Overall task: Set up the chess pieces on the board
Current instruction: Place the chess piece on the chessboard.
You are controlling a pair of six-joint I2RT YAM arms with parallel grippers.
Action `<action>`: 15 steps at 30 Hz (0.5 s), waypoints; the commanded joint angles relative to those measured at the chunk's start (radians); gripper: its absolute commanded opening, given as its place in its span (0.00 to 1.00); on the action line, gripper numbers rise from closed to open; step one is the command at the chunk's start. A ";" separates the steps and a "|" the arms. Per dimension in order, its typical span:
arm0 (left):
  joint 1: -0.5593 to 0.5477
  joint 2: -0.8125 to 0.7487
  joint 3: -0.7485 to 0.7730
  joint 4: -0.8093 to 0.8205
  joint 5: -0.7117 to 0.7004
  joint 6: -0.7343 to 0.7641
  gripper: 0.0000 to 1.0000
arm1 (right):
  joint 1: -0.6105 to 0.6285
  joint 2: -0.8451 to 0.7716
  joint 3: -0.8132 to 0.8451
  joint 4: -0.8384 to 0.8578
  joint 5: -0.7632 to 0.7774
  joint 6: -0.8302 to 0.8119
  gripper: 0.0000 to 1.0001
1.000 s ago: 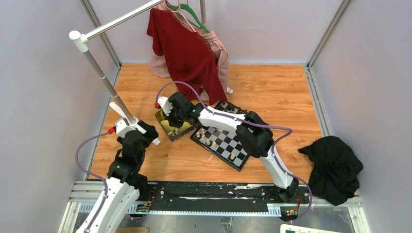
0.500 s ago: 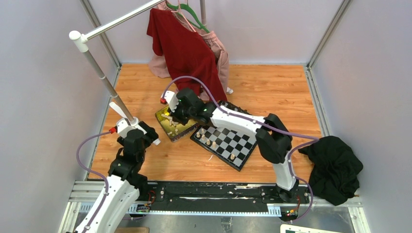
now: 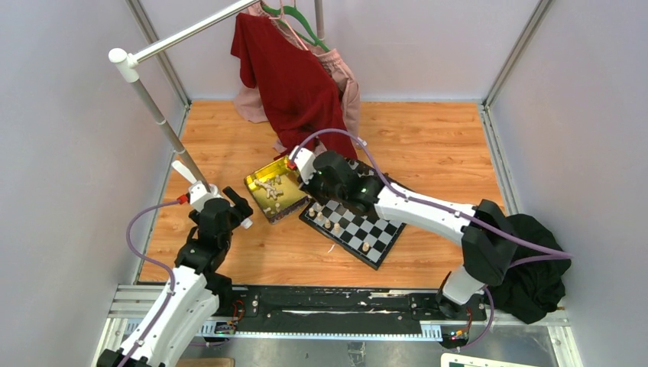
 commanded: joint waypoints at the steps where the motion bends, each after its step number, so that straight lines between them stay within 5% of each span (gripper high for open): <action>1: -0.002 0.026 0.022 0.075 0.020 0.007 0.90 | 0.006 -0.083 -0.077 -0.017 0.109 0.048 0.00; 15: -0.002 0.028 0.016 0.098 0.052 0.007 0.90 | 0.050 -0.341 -0.342 -0.124 0.253 0.151 0.00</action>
